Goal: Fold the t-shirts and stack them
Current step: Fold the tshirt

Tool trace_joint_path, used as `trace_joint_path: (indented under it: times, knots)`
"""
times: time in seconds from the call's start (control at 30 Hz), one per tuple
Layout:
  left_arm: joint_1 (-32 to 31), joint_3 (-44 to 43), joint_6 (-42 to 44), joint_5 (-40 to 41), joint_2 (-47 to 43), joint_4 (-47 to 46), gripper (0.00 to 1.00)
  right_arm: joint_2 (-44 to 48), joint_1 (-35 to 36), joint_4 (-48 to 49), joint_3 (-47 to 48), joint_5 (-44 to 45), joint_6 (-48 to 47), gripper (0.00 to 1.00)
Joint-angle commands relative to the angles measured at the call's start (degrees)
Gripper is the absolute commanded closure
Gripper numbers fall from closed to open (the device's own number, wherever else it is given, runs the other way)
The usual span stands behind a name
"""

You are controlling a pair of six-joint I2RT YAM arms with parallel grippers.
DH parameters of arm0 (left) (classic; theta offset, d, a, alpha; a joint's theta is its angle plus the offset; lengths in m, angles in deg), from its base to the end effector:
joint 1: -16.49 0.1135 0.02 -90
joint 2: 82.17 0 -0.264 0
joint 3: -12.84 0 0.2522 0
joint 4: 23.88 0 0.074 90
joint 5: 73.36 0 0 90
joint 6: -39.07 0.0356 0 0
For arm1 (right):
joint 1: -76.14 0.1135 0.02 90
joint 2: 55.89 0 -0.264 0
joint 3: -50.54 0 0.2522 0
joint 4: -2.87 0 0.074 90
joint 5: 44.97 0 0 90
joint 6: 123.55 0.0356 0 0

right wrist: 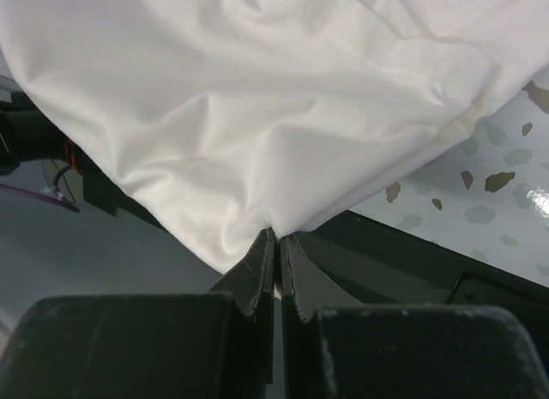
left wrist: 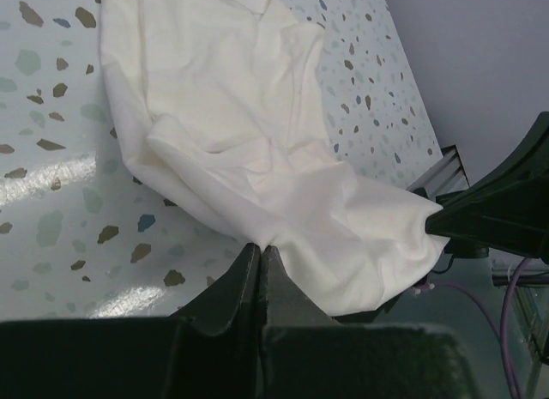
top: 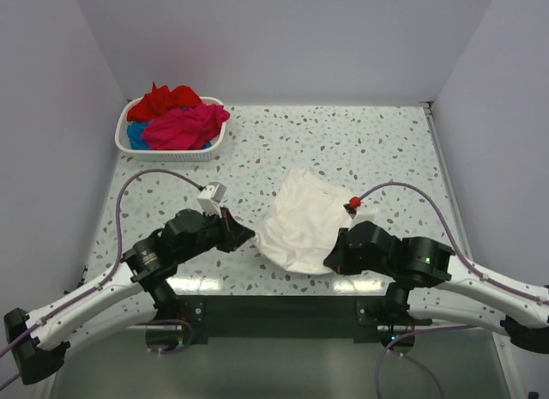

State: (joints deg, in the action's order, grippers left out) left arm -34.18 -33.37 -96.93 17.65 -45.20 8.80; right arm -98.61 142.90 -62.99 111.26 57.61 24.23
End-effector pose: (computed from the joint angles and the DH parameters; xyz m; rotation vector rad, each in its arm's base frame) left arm 0.1010 -0.1222 0.2692 0.0750 2.1432 -1.0390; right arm 0.0619 0.1245 0.2899 -0.0905 2.5172 0.7291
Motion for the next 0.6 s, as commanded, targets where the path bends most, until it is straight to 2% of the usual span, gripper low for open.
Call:
trace_joint_path:
  times: [0.0,0.07,0.3,0.57]
  knots:
    - [-0.1,-2.8,1.5,3.1,2.7,-5.8,1.00,3.0,0.3,-2.3,3.2,8.1,2.7,1.00]
    - [-0.2,-3.7,2.9,3.4,6.1,-10.3,1.00,4.6,0.4,-3.5,3.2,11.8,3.1,1.00]
    - [0.0,-12.0,8.3,4.6,17.0,-15.0,1.00,8.3,0.3,-5.0,4.3,21.2,2.5,1.00]
    - [4.0,-14.0,9.4,-0.7,23.8,-21.1,1.00,8.3,0.2,-8.9,6.4,32.7,1.0,1.00]
